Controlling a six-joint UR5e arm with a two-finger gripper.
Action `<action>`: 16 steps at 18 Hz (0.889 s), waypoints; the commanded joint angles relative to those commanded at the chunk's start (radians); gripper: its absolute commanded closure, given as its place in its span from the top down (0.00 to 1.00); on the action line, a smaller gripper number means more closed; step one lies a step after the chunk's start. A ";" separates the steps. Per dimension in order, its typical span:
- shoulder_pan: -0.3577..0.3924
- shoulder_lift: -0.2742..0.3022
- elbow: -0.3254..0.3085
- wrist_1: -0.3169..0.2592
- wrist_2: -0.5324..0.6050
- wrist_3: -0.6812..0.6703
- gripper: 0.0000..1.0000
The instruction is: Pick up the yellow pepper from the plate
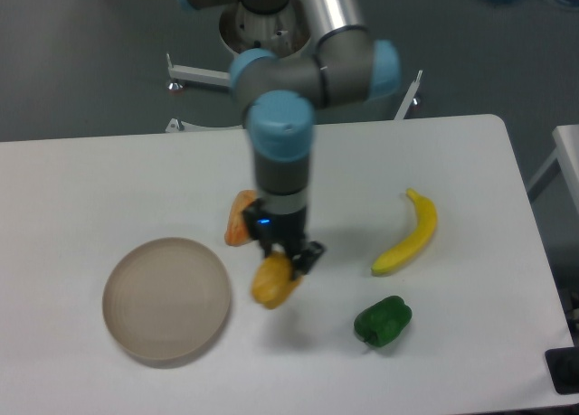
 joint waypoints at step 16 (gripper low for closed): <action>0.005 -0.014 0.018 0.018 0.020 0.039 0.44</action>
